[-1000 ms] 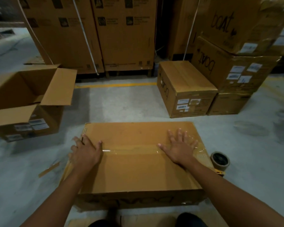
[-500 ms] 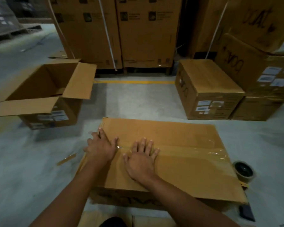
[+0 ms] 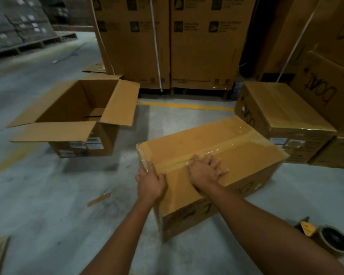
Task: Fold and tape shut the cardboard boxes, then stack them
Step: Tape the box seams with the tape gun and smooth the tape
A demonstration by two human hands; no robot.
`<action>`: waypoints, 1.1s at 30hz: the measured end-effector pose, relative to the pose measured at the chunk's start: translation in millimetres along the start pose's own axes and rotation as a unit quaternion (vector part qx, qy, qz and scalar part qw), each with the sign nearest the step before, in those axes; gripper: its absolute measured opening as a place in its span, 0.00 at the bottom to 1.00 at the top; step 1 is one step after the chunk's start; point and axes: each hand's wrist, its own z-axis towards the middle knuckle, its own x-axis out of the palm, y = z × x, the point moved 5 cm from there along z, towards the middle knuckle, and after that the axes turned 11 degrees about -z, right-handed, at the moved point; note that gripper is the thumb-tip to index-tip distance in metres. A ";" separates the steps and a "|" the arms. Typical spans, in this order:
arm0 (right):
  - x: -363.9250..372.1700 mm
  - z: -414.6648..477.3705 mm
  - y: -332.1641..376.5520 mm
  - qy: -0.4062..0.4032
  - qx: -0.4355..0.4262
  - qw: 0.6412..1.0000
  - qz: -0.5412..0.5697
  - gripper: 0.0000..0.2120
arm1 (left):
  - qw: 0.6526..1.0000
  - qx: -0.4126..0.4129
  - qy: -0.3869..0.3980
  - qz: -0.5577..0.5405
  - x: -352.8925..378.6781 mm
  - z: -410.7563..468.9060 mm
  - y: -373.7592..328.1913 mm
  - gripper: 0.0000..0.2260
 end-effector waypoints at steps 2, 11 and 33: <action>0.8 -2.5 2.0 -0.002 0.025 0.999 0.024 0.27 | 0.993 -0.016 -0.072 -0.092 8.3 -13.6 0.1 0.27; 0.3 -27.4 -64.2 -0.012 -0.051 0.999 0.013 0.31 | 0.955 0.267 -0.128 0.000 69.1 -82.4 -63.1 0.17; -1.0 -32.5 -124.2 -0.076 -0.146 0.968 0.189 0.24 | 0.907 0.282 0.142 0.278 108.1 -86.4 -89.5 0.28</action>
